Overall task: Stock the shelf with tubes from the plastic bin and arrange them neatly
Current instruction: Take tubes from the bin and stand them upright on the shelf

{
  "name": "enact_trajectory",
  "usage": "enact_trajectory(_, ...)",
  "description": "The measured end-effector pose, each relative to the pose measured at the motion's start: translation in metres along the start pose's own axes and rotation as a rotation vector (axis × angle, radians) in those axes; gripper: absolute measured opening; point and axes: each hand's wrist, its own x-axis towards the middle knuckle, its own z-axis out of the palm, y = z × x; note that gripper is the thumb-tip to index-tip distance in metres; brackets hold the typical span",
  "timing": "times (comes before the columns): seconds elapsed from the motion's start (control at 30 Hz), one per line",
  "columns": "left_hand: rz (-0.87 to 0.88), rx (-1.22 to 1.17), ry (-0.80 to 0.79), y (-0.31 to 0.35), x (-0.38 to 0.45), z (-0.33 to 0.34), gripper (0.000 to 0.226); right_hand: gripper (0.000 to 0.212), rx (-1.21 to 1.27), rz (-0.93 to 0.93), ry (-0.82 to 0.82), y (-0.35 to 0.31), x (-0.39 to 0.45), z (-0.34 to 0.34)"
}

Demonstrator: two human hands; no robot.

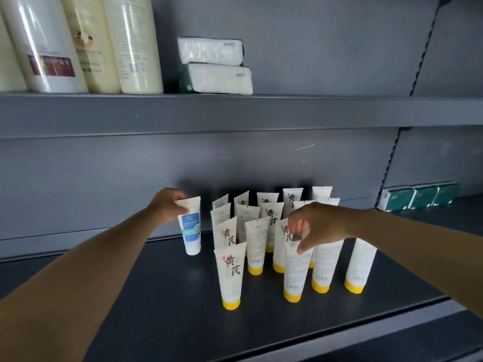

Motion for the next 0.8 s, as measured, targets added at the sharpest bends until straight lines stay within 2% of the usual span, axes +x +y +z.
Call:
enact_trajectory(0.4, 0.017, 0.074, -0.024, -0.017, 0.015, 0.016, 0.022, 0.034, 0.000, 0.030, 0.000, -0.003, -0.005, -0.001)
enact_trajectory(0.7, 0.016, 0.096, 0.013, -0.016, 0.018, 0.024, 0.020, 0.035, -0.029, 0.045, -0.012, -0.009, -0.007, 0.001)
enact_trajectory(0.8, 0.002, 0.088, 0.028, -0.019, 0.017, 0.023, 0.026, 0.034, -0.038, 0.053, -0.004, -0.010, -0.006, 0.002)
